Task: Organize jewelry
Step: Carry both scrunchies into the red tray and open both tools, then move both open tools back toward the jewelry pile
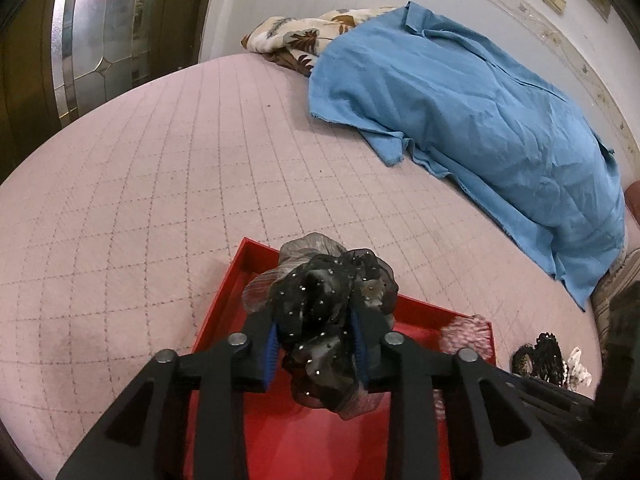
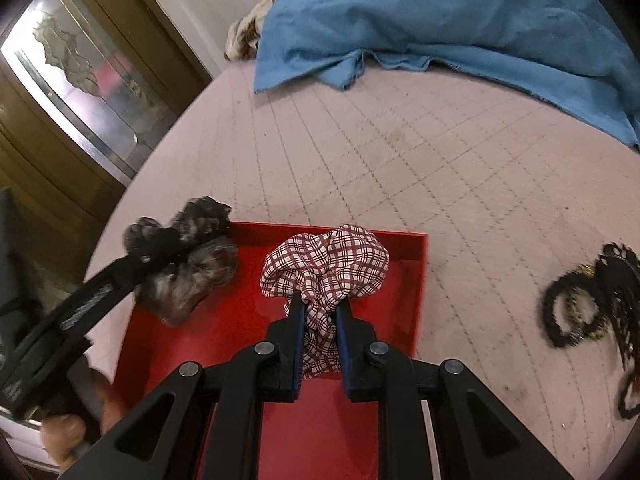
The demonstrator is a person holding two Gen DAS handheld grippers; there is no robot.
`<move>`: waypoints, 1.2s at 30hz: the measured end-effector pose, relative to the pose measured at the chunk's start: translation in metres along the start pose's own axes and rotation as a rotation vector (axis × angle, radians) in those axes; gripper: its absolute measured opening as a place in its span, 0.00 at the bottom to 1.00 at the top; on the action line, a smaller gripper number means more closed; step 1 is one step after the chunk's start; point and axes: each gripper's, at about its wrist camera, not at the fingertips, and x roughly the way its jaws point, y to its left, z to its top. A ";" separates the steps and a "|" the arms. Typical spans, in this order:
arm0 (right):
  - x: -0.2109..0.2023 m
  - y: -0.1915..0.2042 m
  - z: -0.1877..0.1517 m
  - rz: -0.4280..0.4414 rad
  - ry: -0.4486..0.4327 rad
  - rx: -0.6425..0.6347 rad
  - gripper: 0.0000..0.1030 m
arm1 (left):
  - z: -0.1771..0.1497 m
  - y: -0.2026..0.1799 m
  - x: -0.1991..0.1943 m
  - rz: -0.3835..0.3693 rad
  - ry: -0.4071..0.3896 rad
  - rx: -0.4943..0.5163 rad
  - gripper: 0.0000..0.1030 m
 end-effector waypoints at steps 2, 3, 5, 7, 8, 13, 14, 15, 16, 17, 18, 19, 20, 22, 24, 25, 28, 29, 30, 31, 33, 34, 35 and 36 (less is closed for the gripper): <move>0.008 0.001 0.002 -0.011 0.011 -0.001 0.17 | 0.000 0.000 -0.002 -0.003 -0.008 0.000 0.33; 0.012 0.001 0.002 -0.015 0.013 0.000 0.19 | 0.000 0.000 -0.004 -0.011 -0.012 -0.003 0.38; 0.015 0.000 0.002 -0.019 0.016 0.006 0.24 | 0.001 0.002 -0.009 -0.032 -0.018 -0.016 0.43; 0.014 0.000 0.001 -0.024 0.010 0.009 0.34 | 0.001 0.004 -0.014 -0.060 -0.026 -0.025 0.46; 0.014 0.002 0.003 -0.028 0.005 0.010 0.41 | 0.001 0.004 -0.016 -0.071 -0.031 -0.028 0.47; -0.006 0.003 0.001 -0.024 -0.026 0.011 0.45 | -0.001 0.005 -0.027 -0.105 -0.058 -0.032 0.58; -0.012 0.003 -0.001 -0.023 -0.033 0.008 0.48 | -0.002 0.005 -0.030 -0.112 -0.065 -0.034 0.58; -0.018 0.002 -0.003 -0.022 -0.041 0.004 0.51 | -0.003 0.005 -0.032 -0.115 -0.070 -0.038 0.60; -0.025 0.001 -0.006 -0.021 -0.052 0.000 0.52 | -0.003 0.006 -0.034 -0.119 -0.076 -0.042 0.61; -0.033 -0.001 -0.009 -0.023 -0.064 -0.004 0.54 | -0.004 0.006 -0.037 -0.122 -0.084 -0.046 0.61; -0.042 -0.005 -0.013 -0.025 -0.075 -0.007 0.55 | -0.006 0.006 -0.040 -0.120 -0.093 -0.046 0.62; -0.050 -0.009 -0.018 -0.028 -0.083 -0.010 0.55 | -0.007 0.006 -0.042 -0.117 -0.096 -0.045 0.62; -0.057 -0.013 -0.021 -0.032 -0.089 -0.010 0.55 | -0.008 0.005 -0.045 -0.111 -0.100 -0.039 0.62; -0.073 -0.026 -0.031 -0.044 -0.102 -0.003 0.55 | -0.014 -0.002 -0.049 -0.093 -0.109 -0.017 0.62; -0.090 -0.045 -0.041 -0.060 -0.116 0.015 0.55 | -0.021 -0.011 -0.055 -0.075 -0.116 0.012 0.62; -0.099 -0.056 -0.046 -0.071 -0.123 0.029 0.55 | -0.024 -0.014 -0.058 -0.073 -0.122 0.024 0.62; -0.134 -0.099 -0.068 -0.117 -0.153 0.086 0.55 | -0.037 -0.034 -0.075 -0.066 -0.167 0.085 0.62; -0.144 -0.111 -0.073 -0.132 -0.161 0.103 0.55 | -0.041 -0.041 -0.081 -0.065 -0.183 0.112 0.62; -0.154 -0.125 -0.079 -0.148 -0.168 0.122 0.55 | -0.047 -0.050 -0.086 -0.061 -0.197 0.140 0.62; -0.166 -0.144 -0.088 -0.169 -0.179 0.153 0.55 | -0.051 -0.056 -0.089 -0.057 -0.199 0.161 0.62; -0.184 -0.174 -0.103 -0.198 -0.192 0.205 0.55 | -0.061 -0.070 -0.096 -0.069 -0.179 0.190 0.62; -0.193 -0.191 -0.111 -0.216 -0.199 0.234 0.55 | -0.065 -0.076 -0.099 -0.083 -0.167 0.202 0.62; -0.200 -0.203 -0.116 -0.231 -0.203 0.256 0.55 | -0.069 -0.086 -0.104 -0.104 -0.154 0.218 0.62; -0.206 -0.217 -0.120 -0.245 -0.209 0.279 0.55 | -0.073 -0.094 -0.108 -0.121 -0.146 0.231 0.62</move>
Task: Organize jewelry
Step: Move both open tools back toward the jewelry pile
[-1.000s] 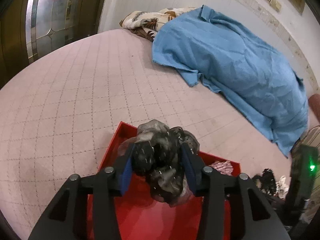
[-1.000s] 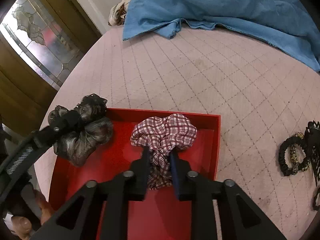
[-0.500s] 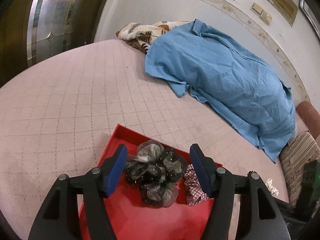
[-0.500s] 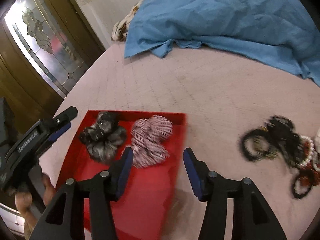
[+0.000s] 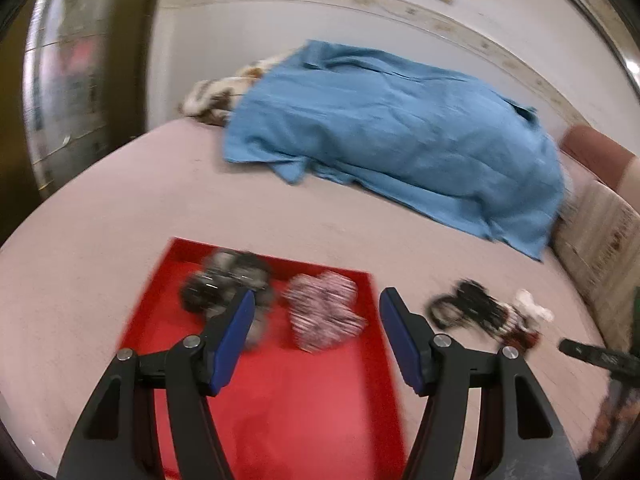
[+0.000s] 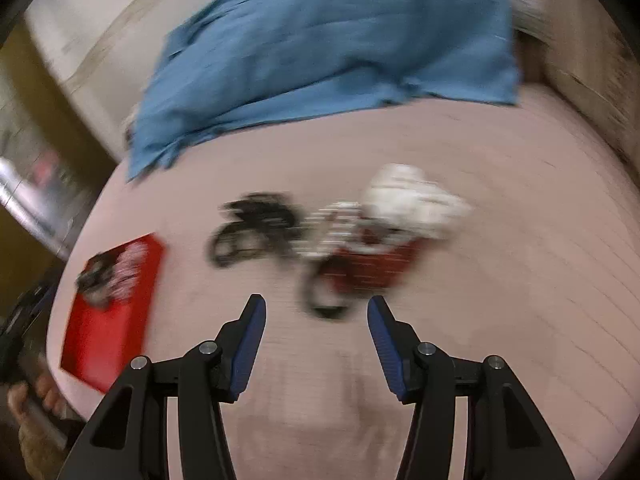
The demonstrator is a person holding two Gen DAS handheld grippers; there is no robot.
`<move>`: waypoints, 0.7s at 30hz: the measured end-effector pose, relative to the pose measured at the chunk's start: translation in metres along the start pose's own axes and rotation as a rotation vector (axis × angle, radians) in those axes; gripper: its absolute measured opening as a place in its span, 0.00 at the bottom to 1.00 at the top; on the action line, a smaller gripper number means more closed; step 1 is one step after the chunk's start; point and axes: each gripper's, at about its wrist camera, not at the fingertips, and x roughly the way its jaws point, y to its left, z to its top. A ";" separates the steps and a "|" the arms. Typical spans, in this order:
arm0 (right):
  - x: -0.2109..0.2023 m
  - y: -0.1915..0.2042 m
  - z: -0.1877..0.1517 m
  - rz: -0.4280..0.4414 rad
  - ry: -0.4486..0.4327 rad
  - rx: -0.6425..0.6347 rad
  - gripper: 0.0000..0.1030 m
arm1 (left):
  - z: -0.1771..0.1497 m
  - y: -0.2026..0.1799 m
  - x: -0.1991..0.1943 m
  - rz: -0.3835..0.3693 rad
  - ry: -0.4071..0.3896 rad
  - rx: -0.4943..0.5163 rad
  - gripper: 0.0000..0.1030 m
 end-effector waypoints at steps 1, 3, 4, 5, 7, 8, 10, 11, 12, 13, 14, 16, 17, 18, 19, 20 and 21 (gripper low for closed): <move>-0.002 -0.019 0.000 -0.020 -0.008 0.029 0.55 | 0.000 -0.006 -0.002 -0.013 0.006 0.008 0.62; -0.002 -0.042 0.001 -0.038 -0.018 0.069 0.56 | 0.002 -0.026 -0.003 -0.050 0.031 0.030 0.62; -0.001 -0.055 0.002 -0.043 -0.024 0.096 0.55 | 0.003 -0.037 -0.001 -0.067 0.047 0.039 0.62; 0.001 -0.064 0.002 -0.040 -0.028 0.113 0.55 | 0.005 -0.048 0.001 -0.085 0.064 0.045 0.62; 0.005 -0.078 0.003 -0.026 -0.033 0.145 0.56 | 0.008 -0.068 0.010 -0.124 0.107 0.041 0.62; 0.008 -0.084 0.004 -0.016 -0.036 0.160 0.56 | 0.009 -0.078 0.017 -0.148 0.136 0.030 0.62; 0.015 -0.091 0.007 0.004 -0.040 0.180 0.56 | 0.011 -0.093 0.027 -0.178 0.171 0.016 0.62; 0.016 -0.095 0.005 0.013 -0.040 0.184 0.56 | 0.012 -0.101 0.033 -0.191 0.188 0.011 0.62; 0.018 -0.097 0.006 0.022 -0.039 0.189 0.56 | 0.013 -0.111 0.041 -0.200 0.203 0.008 0.62; 0.022 -0.100 0.008 0.037 -0.036 0.197 0.56 | 0.013 -0.120 0.046 -0.205 0.213 0.009 0.62; 0.024 -0.102 0.009 0.051 -0.033 0.201 0.56 | 0.013 -0.128 0.053 -0.208 0.223 0.013 0.62; 0.028 -0.104 0.015 0.095 -0.028 0.207 0.56 | 0.011 -0.146 0.070 -0.205 0.244 0.027 0.62; 0.030 -0.104 0.017 0.111 -0.028 0.208 0.56 | 0.010 -0.154 0.078 -0.205 0.258 0.032 0.62; 0.031 -0.104 0.020 0.126 -0.028 0.209 0.56 | 0.008 -0.163 0.089 -0.208 0.280 0.032 0.62; 0.034 -0.104 0.024 0.135 -0.027 0.208 0.56 | 0.007 -0.170 0.098 -0.214 0.303 0.025 0.62; 0.036 -0.104 0.026 0.139 -0.027 0.208 0.56 | 0.006 -0.176 0.108 -0.221 0.326 0.015 0.62; 0.039 -0.104 0.030 0.144 -0.027 0.208 0.56 | 0.003 -0.184 0.120 -0.231 0.357 0.002 0.62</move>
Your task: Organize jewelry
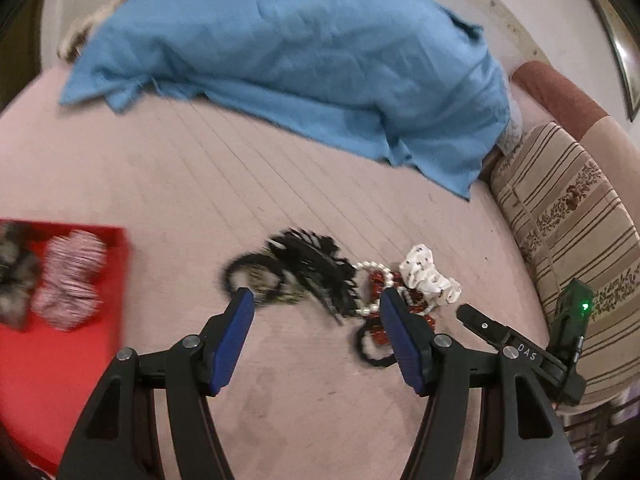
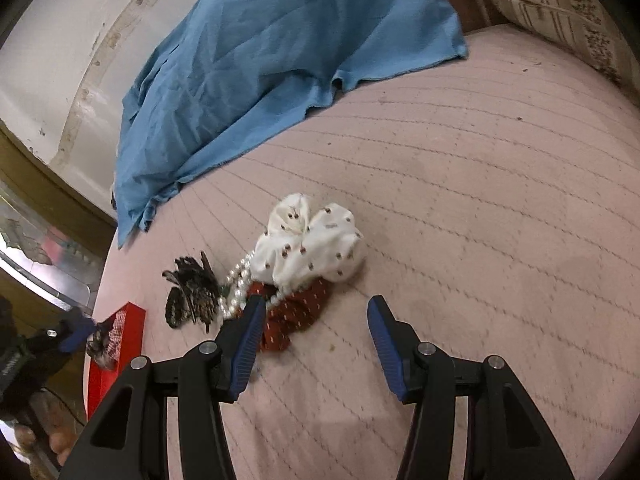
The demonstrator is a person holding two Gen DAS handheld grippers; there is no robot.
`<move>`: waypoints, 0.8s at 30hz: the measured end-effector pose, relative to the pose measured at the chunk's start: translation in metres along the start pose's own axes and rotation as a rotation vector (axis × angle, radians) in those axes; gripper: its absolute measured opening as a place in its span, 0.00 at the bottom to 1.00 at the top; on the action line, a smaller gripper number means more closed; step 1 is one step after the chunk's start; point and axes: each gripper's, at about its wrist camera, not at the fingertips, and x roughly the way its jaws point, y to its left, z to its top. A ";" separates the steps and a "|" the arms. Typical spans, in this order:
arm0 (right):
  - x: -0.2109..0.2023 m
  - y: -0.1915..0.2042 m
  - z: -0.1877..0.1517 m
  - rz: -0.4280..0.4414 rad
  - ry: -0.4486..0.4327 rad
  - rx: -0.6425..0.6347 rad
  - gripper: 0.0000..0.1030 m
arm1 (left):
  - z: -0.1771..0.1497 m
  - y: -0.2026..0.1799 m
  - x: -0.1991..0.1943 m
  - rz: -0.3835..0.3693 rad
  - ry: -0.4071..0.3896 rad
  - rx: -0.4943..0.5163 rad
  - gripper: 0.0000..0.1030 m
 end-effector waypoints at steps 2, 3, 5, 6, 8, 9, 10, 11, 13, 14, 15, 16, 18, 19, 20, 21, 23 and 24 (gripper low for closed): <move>0.005 0.000 0.006 0.002 0.000 -0.005 0.56 | 0.004 -0.008 0.020 -0.013 0.038 -0.006 0.62; 0.008 0.000 0.009 0.002 -0.002 -0.012 0.56 | 0.005 -0.010 0.026 -0.016 0.048 -0.003 0.62; 0.012 0.001 0.016 0.002 -0.006 -0.026 0.56 | 0.008 -0.020 0.041 -0.003 0.058 0.022 0.61; 0.013 0.002 0.020 0.003 -0.009 -0.033 0.56 | 0.010 -0.025 0.047 0.010 0.060 0.038 0.61; 0.019 0.002 0.028 0.003 -0.012 -0.046 0.56 | 0.011 -0.030 0.057 0.031 0.068 0.057 0.61; 0.023 0.001 0.031 0.004 -0.011 -0.044 0.56 | 0.011 -0.031 0.063 0.038 0.076 0.062 0.61; 0.026 -0.001 0.033 0.007 -0.009 -0.038 0.56 | 0.011 -0.031 0.068 0.040 0.085 0.063 0.61; 0.029 -0.003 0.035 0.009 -0.006 -0.034 0.56 | 0.011 -0.032 0.074 0.043 0.095 0.061 0.61; 0.035 -0.006 0.037 0.015 0.003 -0.028 0.56 | 0.010 -0.032 0.083 0.044 0.107 0.058 0.60; 0.037 -0.006 0.038 0.020 0.009 -0.026 0.56 | 0.010 -0.032 0.087 0.043 0.113 0.056 0.59; 0.040 -0.006 0.038 0.023 0.012 -0.025 0.55 | 0.010 -0.033 0.092 0.039 0.122 0.055 0.52; 0.041 -0.006 0.038 0.025 0.014 -0.025 0.54 | 0.009 -0.032 0.095 0.036 0.129 0.054 0.40; 0.043 -0.006 0.038 0.032 0.020 -0.028 0.34 | 0.007 -0.031 0.100 0.034 0.147 0.050 0.14; 0.044 -0.005 0.039 0.038 0.025 -0.028 0.28 | 0.006 -0.030 0.101 0.018 0.152 0.041 0.09; 0.044 -0.005 0.039 0.040 0.027 -0.028 0.20 | 0.005 -0.029 0.098 0.013 0.146 0.034 0.05; 0.043 -0.004 0.039 0.044 0.025 -0.028 0.13 | 0.004 -0.030 0.094 0.024 0.132 0.039 0.05; 0.039 -0.003 0.039 0.050 0.013 -0.024 0.09 | 0.003 -0.031 0.086 0.023 0.115 0.050 0.04; 0.037 -0.003 0.039 0.055 0.005 -0.020 0.08 | 0.002 -0.031 0.081 0.020 0.110 0.054 0.04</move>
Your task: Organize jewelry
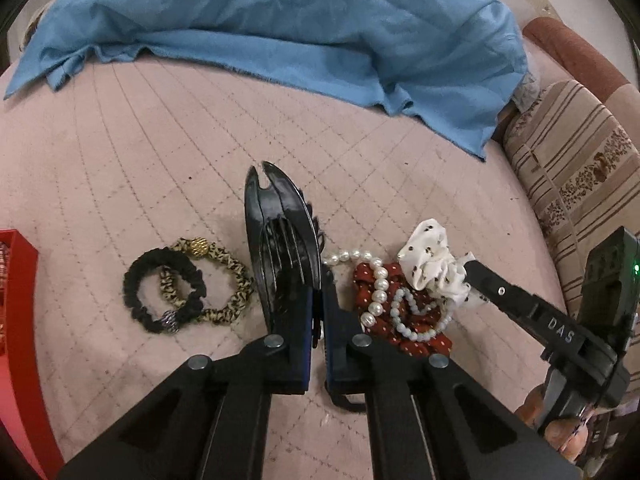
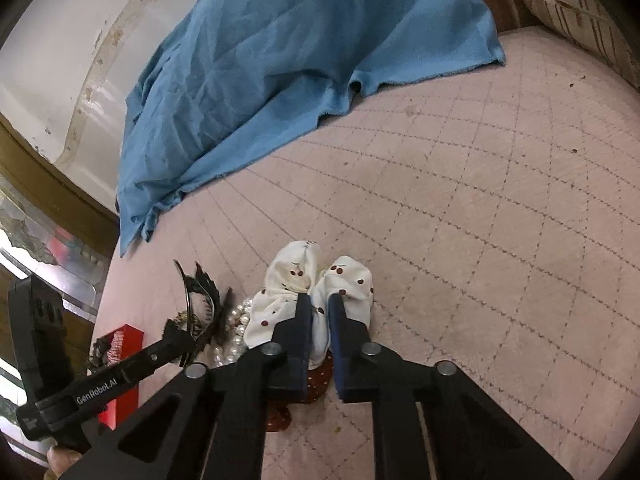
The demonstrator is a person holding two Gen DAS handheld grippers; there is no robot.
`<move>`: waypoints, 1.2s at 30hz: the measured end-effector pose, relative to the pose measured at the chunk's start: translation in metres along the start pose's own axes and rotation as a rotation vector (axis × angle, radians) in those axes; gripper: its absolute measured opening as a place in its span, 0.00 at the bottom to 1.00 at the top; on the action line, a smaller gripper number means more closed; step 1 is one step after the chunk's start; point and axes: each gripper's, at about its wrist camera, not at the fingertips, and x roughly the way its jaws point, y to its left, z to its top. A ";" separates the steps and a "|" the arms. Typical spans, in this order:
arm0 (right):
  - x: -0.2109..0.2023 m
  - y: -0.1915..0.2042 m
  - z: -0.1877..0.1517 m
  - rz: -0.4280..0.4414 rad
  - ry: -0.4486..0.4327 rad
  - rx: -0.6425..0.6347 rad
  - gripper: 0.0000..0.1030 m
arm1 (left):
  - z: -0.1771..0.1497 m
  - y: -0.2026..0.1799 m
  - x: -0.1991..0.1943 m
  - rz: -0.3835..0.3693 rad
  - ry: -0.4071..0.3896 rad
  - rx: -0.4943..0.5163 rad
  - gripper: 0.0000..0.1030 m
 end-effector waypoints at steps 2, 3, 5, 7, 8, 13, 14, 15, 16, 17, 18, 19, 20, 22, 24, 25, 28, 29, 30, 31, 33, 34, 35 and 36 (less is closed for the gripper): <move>-0.006 0.003 0.000 0.021 -0.015 0.010 0.07 | -0.003 -0.001 -0.009 -0.007 -0.012 0.010 0.04; -0.010 0.006 0.000 0.031 -0.023 0.012 0.07 | -0.005 -0.001 -0.015 -0.015 -0.017 0.013 0.04; -0.016 0.010 -0.002 0.047 -0.036 0.011 0.07 | -0.008 0.000 -0.025 -0.032 -0.027 0.013 0.04; -0.024 0.015 -0.004 0.058 -0.051 0.007 0.07 | -0.013 0.002 -0.039 -0.044 -0.043 0.013 0.04; -0.029 0.018 -0.005 0.066 -0.062 0.005 0.07 | -0.016 0.002 -0.046 -0.052 -0.052 0.014 0.03; -0.056 0.032 -0.011 0.118 -0.104 -0.013 0.07 | -0.032 -0.001 -0.081 -0.085 -0.101 0.046 0.03; -0.060 0.035 -0.012 0.130 -0.106 -0.017 0.07 | -0.038 -0.001 -0.088 -0.094 -0.109 0.051 0.02; -0.063 0.038 -0.014 0.146 -0.105 -0.022 0.07 | -0.043 -0.002 -0.093 -0.103 -0.115 0.056 0.01; -0.067 0.042 -0.017 0.162 -0.103 -0.032 0.07 | -0.046 -0.001 -0.097 -0.106 -0.117 0.059 0.01; -0.072 0.048 -0.020 0.176 -0.100 -0.048 0.07 | -0.052 0.001 -0.102 -0.108 -0.120 0.060 0.01; -0.077 0.053 -0.025 0.190 -0.097 -0.064 0.07 | -0.057 0.003 -0.106 -0.113 -0.121 0.059 0.01; -0.081 0.057 -0.030 0.205 -0.089 -0.079 0.07 | -0.062 0.007 -0.109 -0.116 -0.118 0.059 0.01; -0.083 0.060 -0.033 0.210 -0.079 -0.093 0.07 | -0.066 0.010 -0.110 -0.117 -0.111 0.060 0.01; -0.084 0.066 -0.043 0.191 -0.055 -0.133 0.07 | -0.073 0.018 -0.108 -0.105 -0.094 0.060 0.01; -0.078 0.067 -0.052 0.128 -0.025 -0.173 0.10 | -0.080 0.029 -0.108 -0.086 -0.093 0.047 0.01; -0.074 0.065 -0.056 0.081 -0.011 -0.190 0.10 | -0.084 0.034 -0.107 -0.088 -0.087 0.040 0.05; -0.061 0.056 -0.064 -0.010 0.042 -0.209 0.38 | -0.094 0.042 -0.105 -0.096 -0.069 0.027 0.57; -0.060 0.052 -0.065 -0.019 0.047 -0.206 0.51 | -0.098 0.042 -0.105 -0.092 -0.079 0.027 0.64; -0.059 0.050 -0.065 -0.027 0.047 -0.202 0.56 | -0.103 0.040 -0.106 -0.092 -0.095 0.033 0.66; -0.058 0.048 -0.065 -0.035 0.042 -0.196 0.56 | -0.104 0.038 -0.105 -0.096 -0.094 0.042 0.66; -0.053 0.043 -0.064 -0.040 0.053 -0.177 0.58 | -0.105 0.031 -0.099 -0.101 -0.076 0.063 0.67; -0.051 0.040 -0.064 -0.039 0.060 -0.166 0.59 | -0.106 0.027 -0.095 -0.095 -0.066 0.080 0.68; -0.048 0.038 -0.064 -0.047 0.072 -0.155 0.60 | -0.106 0.022 -0.091 -0.085 -0.057 0.102 0.68; -0.044 0.036 -0.064 -0.063 0.085 -0.153 0.61 | -0.108 0.016 -0.086 -0.068 -0.049 0.130 0.68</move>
